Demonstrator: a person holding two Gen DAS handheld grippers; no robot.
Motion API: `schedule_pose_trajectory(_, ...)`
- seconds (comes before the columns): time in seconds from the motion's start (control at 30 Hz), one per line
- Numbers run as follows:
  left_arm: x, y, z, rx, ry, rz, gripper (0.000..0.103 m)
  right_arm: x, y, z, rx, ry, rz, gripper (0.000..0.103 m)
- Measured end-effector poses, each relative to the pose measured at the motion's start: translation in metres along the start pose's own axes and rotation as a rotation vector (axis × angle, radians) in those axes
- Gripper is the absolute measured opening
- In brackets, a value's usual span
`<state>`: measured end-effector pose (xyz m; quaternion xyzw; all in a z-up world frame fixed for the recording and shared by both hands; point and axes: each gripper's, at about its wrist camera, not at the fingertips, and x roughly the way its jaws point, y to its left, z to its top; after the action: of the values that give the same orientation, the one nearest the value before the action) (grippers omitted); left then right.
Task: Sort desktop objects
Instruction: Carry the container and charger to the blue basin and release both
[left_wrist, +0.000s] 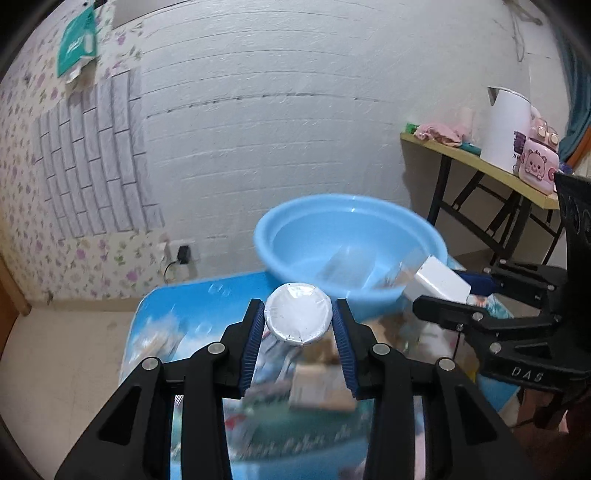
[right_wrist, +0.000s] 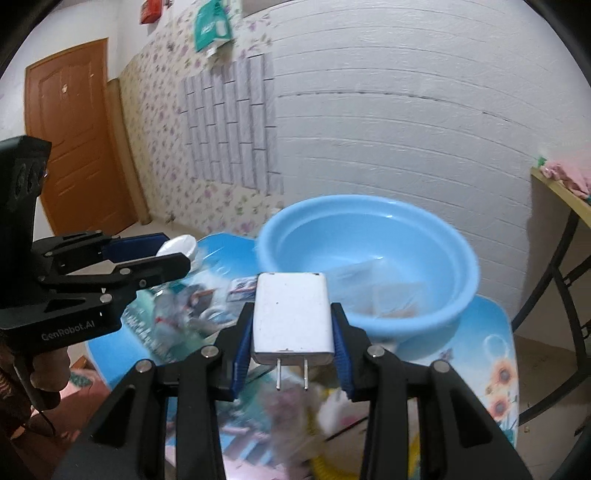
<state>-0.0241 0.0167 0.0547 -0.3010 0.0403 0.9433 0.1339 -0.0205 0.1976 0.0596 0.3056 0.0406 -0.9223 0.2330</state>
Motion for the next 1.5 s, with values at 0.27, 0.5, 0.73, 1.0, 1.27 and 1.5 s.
schedule_pose_trajectory(0.27,0.054,-0.027,0.028,0.017,0.033,-0.025,0.036,0.023,-0.038,0.018,0.036,0.001,-0.030,0.038)
schedule_pose_trajectory(0.5,0.091,-0.036,0.029,0.063,0.092,-0.006,0.037,0.053,-0.050,0.021,0.055,0.029,-0.027,0.038)
schedule_pose_trajectory(0.73,0.097,-0.037,0.025,0.081,0.095,0.042,0.037,0.061,-0.048,0.022,0.035,0.012,-0.041,0.038)
schedule_pose_trajectory(1.0,0.086,-0.030,0.023,0.063,0.085,0.022,0.049,0.056,-0.053,0.023,0.090,0.031,-0.030,0.041)
schedule_pose_trajectory(1.27,0.072,-0.020,0.011,0.016,0.080,-0.001,0.069,0.043,-0.044,0.016,0.100,0.049,-0.066,0.044)
schedule_pose_trajectory(1.5,0.062,-0.015,-0.005,-0.025,0.088,-0.019,0.078,0.029,-0.038,0.003,0.104,0.051,-0.093,0.044)
